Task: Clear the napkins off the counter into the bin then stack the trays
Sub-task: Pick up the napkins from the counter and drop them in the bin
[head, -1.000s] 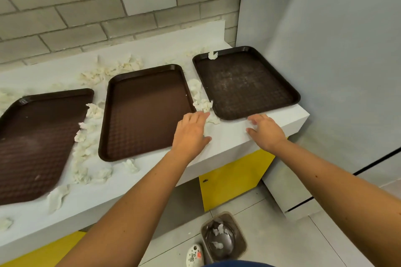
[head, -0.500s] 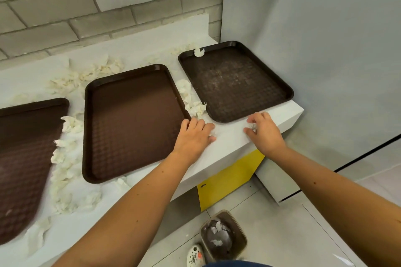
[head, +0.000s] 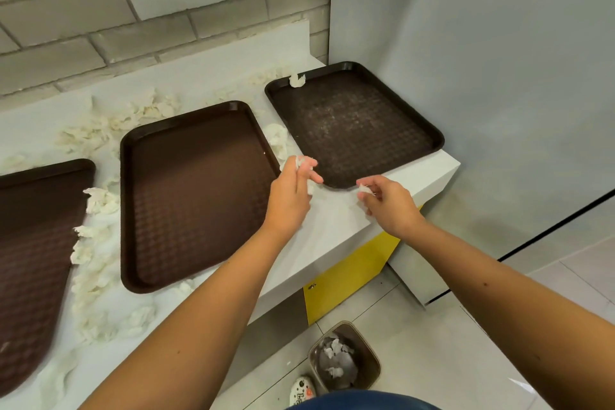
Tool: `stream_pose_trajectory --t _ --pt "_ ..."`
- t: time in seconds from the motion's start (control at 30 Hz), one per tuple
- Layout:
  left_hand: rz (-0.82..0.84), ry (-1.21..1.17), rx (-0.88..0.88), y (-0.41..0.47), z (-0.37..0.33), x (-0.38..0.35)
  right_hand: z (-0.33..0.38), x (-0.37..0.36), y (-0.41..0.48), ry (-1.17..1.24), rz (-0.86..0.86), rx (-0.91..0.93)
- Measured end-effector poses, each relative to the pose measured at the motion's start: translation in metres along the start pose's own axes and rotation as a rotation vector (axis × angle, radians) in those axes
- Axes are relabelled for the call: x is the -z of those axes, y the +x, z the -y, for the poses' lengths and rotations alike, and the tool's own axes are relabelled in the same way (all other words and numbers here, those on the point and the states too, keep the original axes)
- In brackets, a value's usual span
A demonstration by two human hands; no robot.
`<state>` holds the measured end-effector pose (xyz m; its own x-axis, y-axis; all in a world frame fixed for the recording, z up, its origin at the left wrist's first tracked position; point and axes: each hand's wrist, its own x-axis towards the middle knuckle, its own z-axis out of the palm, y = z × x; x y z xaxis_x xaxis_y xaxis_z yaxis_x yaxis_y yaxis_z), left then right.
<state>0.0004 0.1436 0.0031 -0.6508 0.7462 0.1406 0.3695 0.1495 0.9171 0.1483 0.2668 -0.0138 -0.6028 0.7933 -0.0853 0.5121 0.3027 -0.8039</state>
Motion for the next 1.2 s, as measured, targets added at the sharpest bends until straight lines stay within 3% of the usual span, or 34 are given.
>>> stream_pose_trajectory --t 0.17,0.23,0.3,0.43,0.57,0.8,1.0,1.2 --pt "0.018 -0.298 0.261 -0.006 -0.012 0.003 0.008 -0.006 -0.012 0.121 0.032 0.034" --pt "0.047 -0.269 0.36 -0.011 -0.017 0.004 0.01 -0.006 -0.02 0.133 0.009 0.071" --pt "0.073 -0.219 0.375 -0.019 -0.019 0.003 0.01 -0.005 -0.027 0.142 -0.003 0.093" --pt "0.152 -0.343 0.417 -0.037 -0.026 -0.004 0.0 -0.005 -0.045 0.343 0.056 0.069" --pt "0.205 -0.339 0.351 -0.063 -0.022 -0.019 -0.026 -0.012 -0.073 0.411 0.127 0.062" --pt "0.304 -0.345 0.474 -0.121 -0.014 -0.059 -0.099 -0.021 -0.099 0.181 0.265 -0.065" --pt "0.209 -0.369 0.548 -0.17 0.022 -0.081 -0.147 -0.033 -0.126 -0.065 0.445 -0.165" --pt "0.049 -0.594 0.915 -0.199 0.063 -0.096 -0.17 -0.046 -0.143 -0.224 0.547 -0.169"
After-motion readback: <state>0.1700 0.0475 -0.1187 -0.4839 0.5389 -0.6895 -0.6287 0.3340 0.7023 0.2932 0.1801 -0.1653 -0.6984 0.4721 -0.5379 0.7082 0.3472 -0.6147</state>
